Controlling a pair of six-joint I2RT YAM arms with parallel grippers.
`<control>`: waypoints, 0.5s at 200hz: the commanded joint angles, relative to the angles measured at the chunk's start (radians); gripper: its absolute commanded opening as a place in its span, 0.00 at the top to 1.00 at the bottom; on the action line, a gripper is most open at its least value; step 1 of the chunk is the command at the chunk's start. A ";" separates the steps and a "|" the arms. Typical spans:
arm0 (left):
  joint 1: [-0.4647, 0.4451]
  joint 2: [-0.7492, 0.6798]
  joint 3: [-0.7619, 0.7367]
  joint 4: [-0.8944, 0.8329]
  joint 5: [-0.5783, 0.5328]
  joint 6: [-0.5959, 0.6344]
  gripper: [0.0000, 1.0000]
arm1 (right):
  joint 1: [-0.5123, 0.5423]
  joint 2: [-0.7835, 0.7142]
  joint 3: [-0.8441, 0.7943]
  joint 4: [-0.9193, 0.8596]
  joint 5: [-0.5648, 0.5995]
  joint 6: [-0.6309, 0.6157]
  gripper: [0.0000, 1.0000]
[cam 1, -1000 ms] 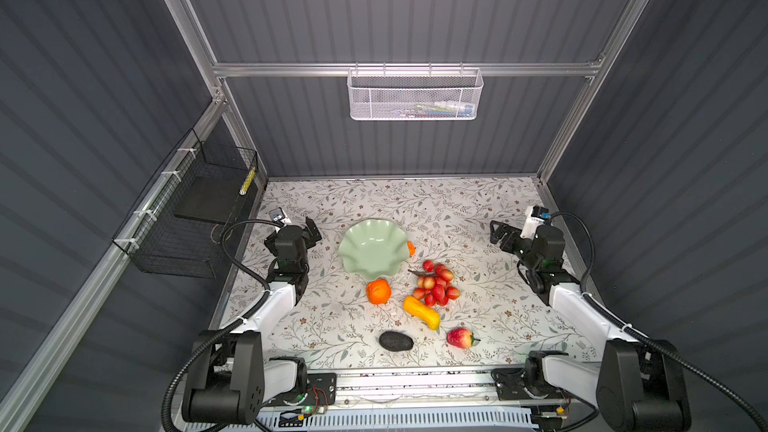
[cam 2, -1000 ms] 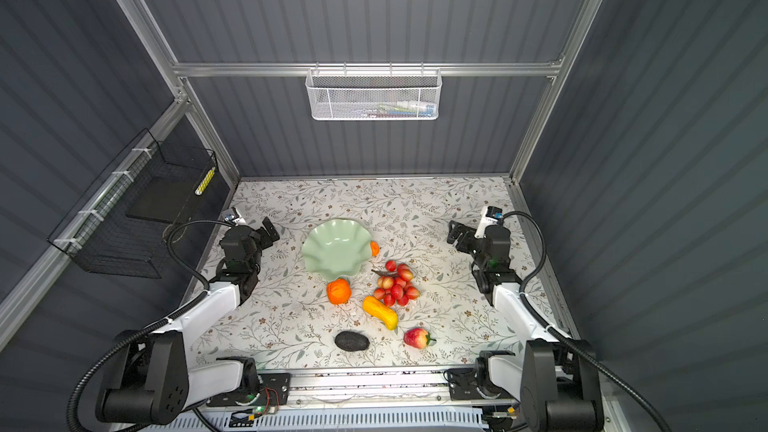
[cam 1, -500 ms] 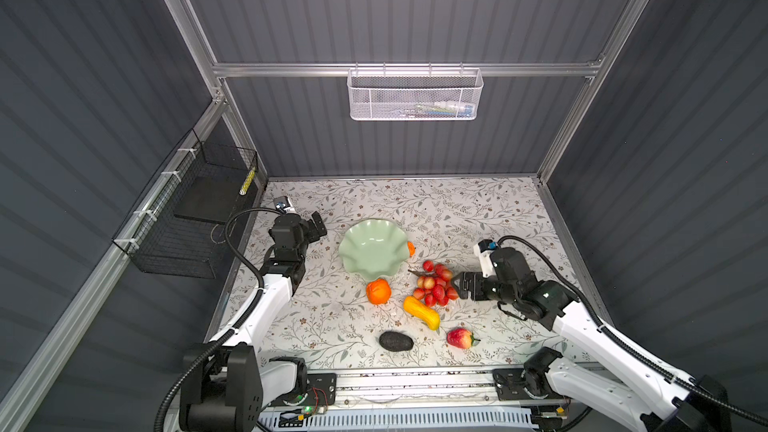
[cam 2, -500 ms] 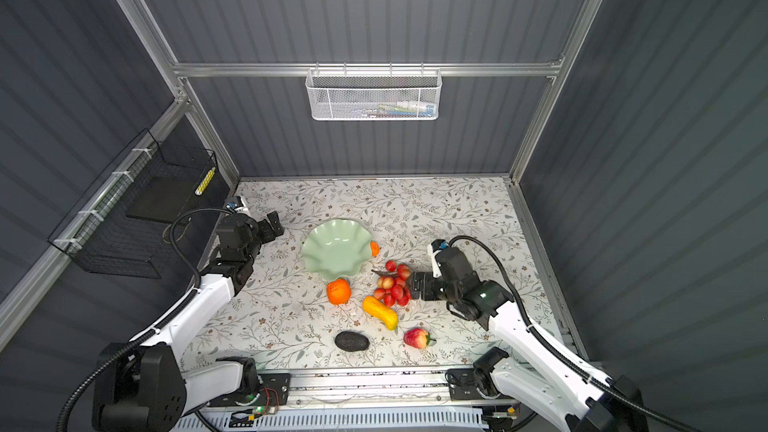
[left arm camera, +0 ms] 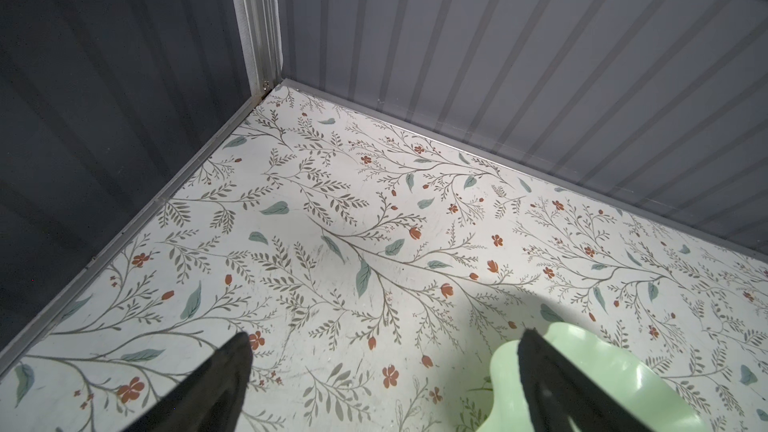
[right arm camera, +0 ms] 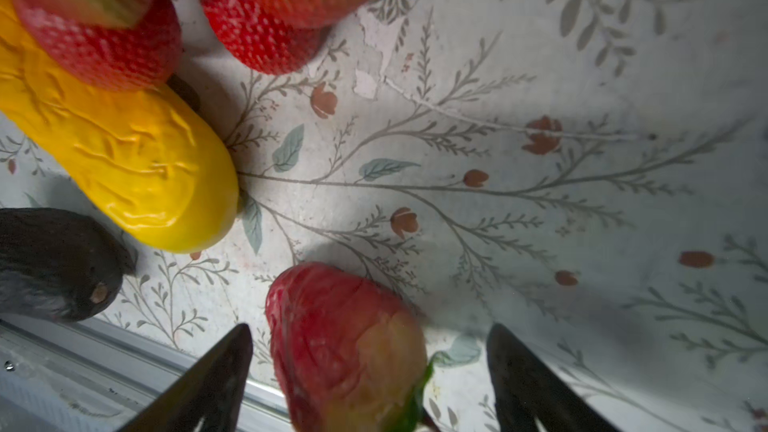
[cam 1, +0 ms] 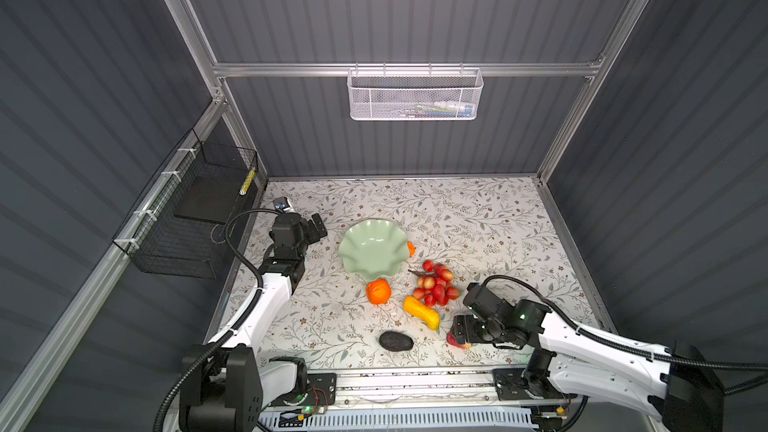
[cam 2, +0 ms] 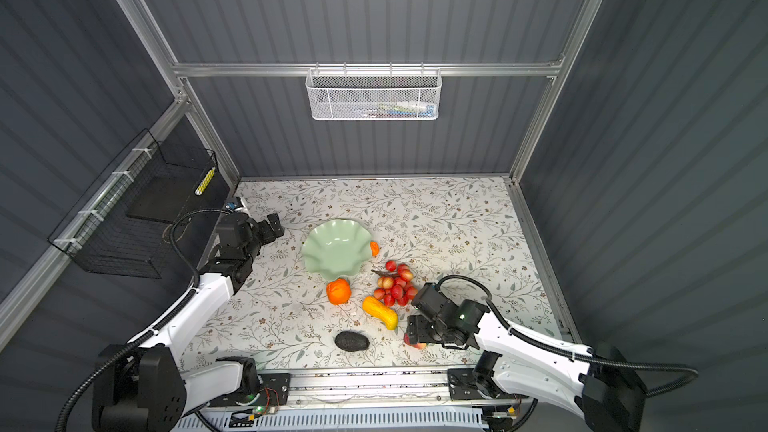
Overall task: Place and organize the fake fruits in the fruit bowl
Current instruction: 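Reach the right gripper down to the red-yellow peach and grasp it, then lift the peach with the right gripper and release it into the green bowl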
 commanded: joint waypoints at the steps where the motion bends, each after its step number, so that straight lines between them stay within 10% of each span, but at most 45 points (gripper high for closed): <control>1: 0.005 -0.008 0.029 -0.026 -0.009 -0.016 0.00 | 0.012 0.058 -0.009 0.084 -0.022 0.022 0.19; 100: 0.005 -0.026 0.038 -0.052 -0.049 -0.017 0.00 | 0.035 -0.006 0.113 -0.101 0.116 -0.009 0.61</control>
